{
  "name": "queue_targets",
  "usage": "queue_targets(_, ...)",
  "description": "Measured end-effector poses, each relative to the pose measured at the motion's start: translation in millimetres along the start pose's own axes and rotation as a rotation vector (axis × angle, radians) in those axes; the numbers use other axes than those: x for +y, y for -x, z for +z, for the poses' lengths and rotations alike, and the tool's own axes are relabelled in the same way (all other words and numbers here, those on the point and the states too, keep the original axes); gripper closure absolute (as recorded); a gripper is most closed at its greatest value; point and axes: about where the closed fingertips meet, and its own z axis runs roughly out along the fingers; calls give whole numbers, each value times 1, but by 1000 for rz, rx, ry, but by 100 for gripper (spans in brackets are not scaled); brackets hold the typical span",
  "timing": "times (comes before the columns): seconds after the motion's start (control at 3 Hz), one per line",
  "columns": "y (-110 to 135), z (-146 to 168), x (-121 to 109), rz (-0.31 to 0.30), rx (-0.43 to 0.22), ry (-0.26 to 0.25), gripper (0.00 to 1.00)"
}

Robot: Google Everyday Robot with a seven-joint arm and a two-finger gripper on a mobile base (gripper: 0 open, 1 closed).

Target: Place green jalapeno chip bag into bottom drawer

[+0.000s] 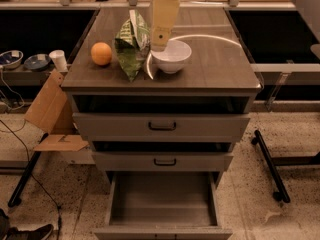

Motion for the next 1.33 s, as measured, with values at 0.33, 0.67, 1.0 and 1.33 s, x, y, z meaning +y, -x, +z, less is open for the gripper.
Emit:
queue_targets(0.33,35,38,8,1,-38,28,0)
queue_targets(0.67,60,67,5,43,-39,27,0)
queue_targets(1.0,66,98,-5,140,35,0,0)
queue_targets(1.33,66,96,-7,204,38,-10,0)
